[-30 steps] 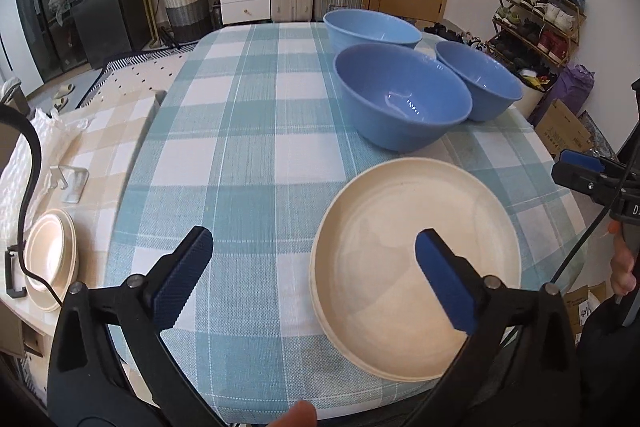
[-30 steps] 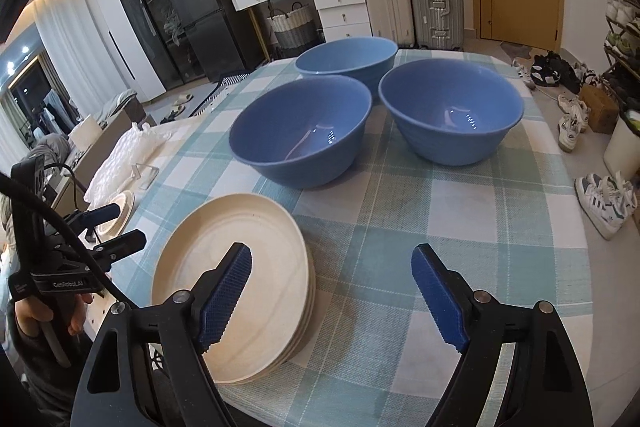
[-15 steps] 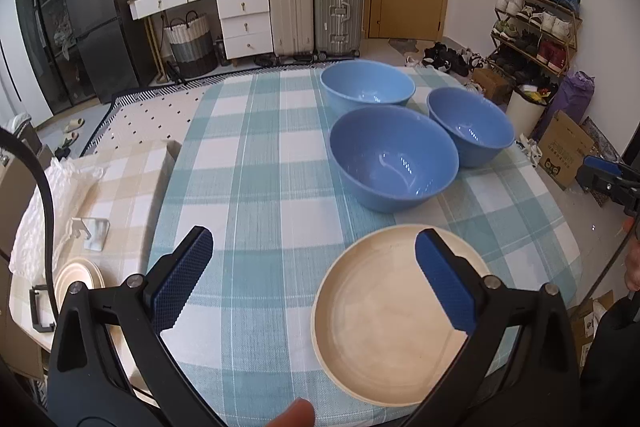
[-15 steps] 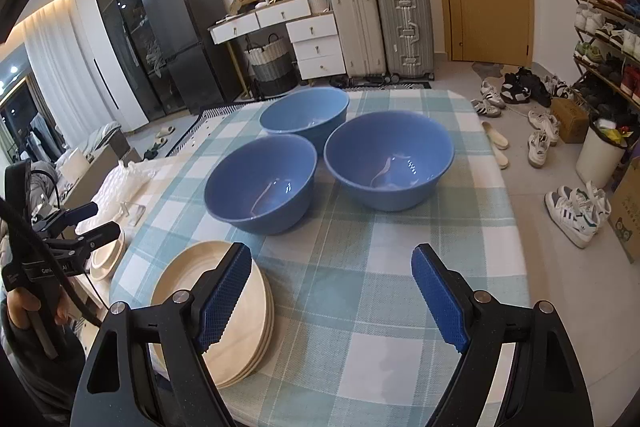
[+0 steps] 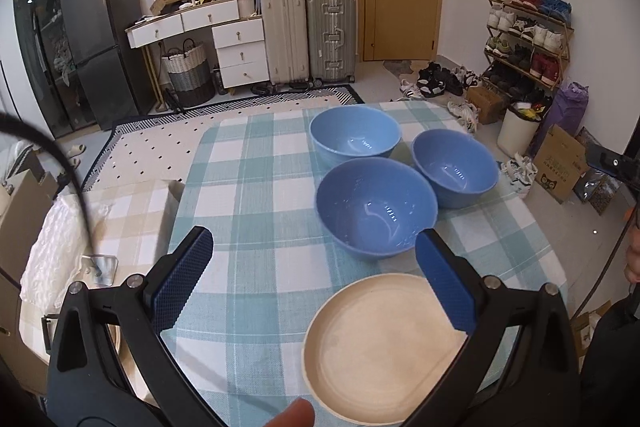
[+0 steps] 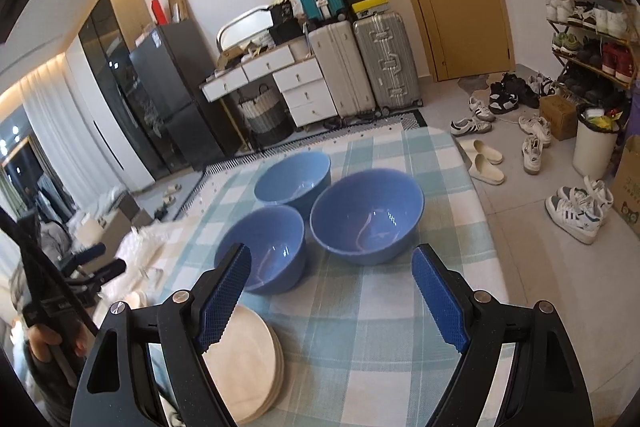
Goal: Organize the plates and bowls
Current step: 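Withdraw both open tools and move them toward the blue bowls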
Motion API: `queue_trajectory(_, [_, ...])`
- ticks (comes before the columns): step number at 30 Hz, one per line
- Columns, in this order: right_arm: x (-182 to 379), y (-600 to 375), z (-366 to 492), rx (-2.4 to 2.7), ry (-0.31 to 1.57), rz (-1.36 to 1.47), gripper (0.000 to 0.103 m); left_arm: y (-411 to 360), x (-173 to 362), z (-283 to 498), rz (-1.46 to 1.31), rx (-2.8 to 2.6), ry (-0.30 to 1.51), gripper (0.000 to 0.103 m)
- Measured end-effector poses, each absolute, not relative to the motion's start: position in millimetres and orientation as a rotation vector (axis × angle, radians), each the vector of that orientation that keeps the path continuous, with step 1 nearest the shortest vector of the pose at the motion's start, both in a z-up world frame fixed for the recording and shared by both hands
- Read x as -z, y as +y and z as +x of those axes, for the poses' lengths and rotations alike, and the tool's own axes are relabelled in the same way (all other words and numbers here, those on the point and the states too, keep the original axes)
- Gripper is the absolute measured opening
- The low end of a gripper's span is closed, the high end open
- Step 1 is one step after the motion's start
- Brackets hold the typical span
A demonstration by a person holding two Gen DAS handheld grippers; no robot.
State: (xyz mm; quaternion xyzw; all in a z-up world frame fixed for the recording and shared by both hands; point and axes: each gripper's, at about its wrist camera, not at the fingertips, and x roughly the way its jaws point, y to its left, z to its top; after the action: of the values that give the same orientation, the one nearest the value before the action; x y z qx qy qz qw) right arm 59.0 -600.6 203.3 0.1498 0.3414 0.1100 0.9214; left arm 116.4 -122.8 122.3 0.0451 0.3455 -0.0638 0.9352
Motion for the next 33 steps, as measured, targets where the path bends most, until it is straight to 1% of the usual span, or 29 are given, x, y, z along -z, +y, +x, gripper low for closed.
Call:
queue_trajectory(4, [-216, -609, 62, -0.198, 0.694, 0.288, 0.087, -135, -134, 118, 0.101, 0.146, 0.701, 0.101])
queue_trajectory(9, [-216, -607, 63, -0.211, 0.708, 0.275, 0.088, -146, -132, 124, 0.100, 0.148, 0.713, 0.101])
queue_trajectory(20, [-176, -582, 91, -0.249, 0.785, 0.260, 0.093, -139, -100, 159, 0.085, 0.137, 0.775, 0.101])
queue_trajectory(33, [-128, -535, 129, -0.323, 0.875, 0.233, 0.094, -127, -60, 211, 0.074, 0.130, 0.847, 0.101])
